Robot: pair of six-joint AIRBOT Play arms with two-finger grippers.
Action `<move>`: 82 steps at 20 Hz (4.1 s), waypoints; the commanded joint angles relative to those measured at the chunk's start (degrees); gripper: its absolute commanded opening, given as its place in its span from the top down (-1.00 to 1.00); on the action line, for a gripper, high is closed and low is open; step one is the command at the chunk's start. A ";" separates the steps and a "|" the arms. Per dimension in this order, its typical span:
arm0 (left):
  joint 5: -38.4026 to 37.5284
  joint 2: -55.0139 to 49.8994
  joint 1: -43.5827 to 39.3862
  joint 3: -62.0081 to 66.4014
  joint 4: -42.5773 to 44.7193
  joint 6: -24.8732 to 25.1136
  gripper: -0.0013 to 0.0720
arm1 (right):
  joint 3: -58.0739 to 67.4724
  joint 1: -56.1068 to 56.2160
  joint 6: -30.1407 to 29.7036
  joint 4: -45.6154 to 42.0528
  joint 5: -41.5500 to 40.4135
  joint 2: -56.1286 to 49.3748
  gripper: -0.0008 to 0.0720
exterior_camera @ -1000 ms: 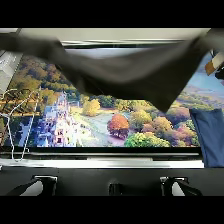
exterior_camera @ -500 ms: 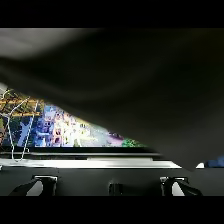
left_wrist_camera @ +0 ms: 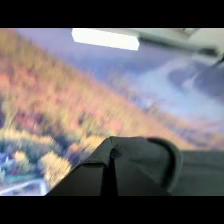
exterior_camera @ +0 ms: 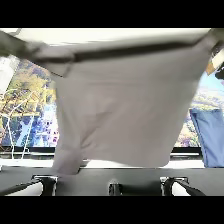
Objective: Fold the clothes and pants, and hang the long-sleeved shirts on hangers.
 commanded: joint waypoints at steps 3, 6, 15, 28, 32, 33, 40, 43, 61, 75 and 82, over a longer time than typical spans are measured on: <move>13.57 -21.53 -7.13 -1.25 8.11 -0.07 0.93 | -7.08 0.76 -4.35 -4.42 -3.80 -20.28 0.89; 21.00 -27.69 -8.04 -0.83 8.13 -4.15 0.92 | -7.08 4.63 -5.07 -3.54 -13.18 -30.49 0.89; 13.16 -30.56 -5.62 2.97 6.78 -5.99 -0.86 | -6.95 9.40 -4.37 1.05 -24.98 -36.79 -0.10; -20.00 -9.97 14.51 -12.98 0.59 3.48 -0.86 | -19.69 -10.25 -16.79 -15.21 12.96 -17.86 -0.18; -16.31 -0.94 19.69 -32.28 -4.13 7.65 -0.85 | -32.87 -10.10 -20.15 -15.26 12.35 -17.57 -0.19; -16.11 0.07 20.26 -34.97 -4.17 7.98 -0.86 | -34.69 -10.10 -21.18 -15.28 11.52 -17.57 -0.19; -12.72 0.83 20.48 -40.48 -4.39 9.11 -0.85 | -39.56 -10.10 -25.81 -15.80 6.95 -17.57 -0.19; -10.99 0.81 20.48 -40.48 -4.39 9.09 -0.85 | -40.48 -10.08 -26.64 -16.22 4.52 -17.59 -0.19; -9.46 0.66 18.82 -40.50 -4.37 9.09 -0.85 | -49.51 -2.27 -26.95 -12.04 -5.90 -17.57 0.01; 2.62 -3.80 11.98 -49.44 -7.02 18.23 -0.84 | -49.48 -1.88 -25.70 -3.82 1.22 -4.04 0.89; 7.10 -9.68 7.58 -49.33 -14.97 21.99 -0.65 | -49.48 -1.88 -23.34 -4.00 5.95 0.33 0.89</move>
